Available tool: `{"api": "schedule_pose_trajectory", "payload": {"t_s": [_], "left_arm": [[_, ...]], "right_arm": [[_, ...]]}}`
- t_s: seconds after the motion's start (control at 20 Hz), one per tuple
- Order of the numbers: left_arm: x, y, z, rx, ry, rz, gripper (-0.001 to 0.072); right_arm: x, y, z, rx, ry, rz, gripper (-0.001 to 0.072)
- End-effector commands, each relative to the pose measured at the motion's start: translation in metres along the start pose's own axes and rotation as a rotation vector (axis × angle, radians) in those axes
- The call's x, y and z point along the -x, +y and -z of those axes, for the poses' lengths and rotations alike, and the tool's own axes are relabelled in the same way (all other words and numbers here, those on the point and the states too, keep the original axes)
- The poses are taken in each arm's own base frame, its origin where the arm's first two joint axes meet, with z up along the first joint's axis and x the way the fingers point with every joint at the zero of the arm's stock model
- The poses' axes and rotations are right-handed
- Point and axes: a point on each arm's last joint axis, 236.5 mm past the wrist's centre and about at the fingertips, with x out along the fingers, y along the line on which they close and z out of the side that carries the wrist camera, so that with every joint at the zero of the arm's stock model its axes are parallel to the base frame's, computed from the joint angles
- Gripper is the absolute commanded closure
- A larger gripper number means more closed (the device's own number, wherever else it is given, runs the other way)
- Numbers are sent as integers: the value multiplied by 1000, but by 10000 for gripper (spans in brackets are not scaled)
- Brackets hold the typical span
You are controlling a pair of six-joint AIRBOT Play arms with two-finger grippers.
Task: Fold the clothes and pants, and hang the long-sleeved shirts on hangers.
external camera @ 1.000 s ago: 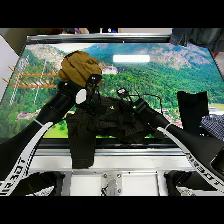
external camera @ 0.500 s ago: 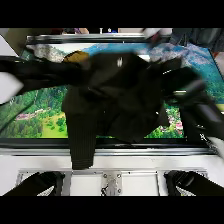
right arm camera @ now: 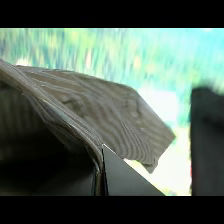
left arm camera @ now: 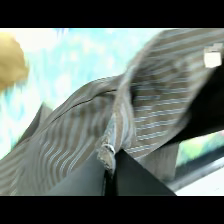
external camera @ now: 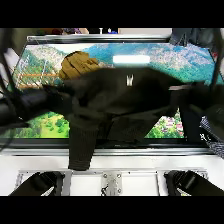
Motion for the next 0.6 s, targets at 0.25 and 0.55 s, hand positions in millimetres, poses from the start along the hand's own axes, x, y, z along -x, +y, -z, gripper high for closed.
{"api": "schedule_pose_trajectory", "payload": {"t_s": [0.25, 0.55], "left_arm": [[-47, 50, 123, 102, 225, -106, 689], [-43, 52, 120, 66, 199, -102, 264]], "right_arm": [[-26, 41, 95, -16, 216, 27, 689], [-31, 45, 99, -8, 235, 32, 689]]}}
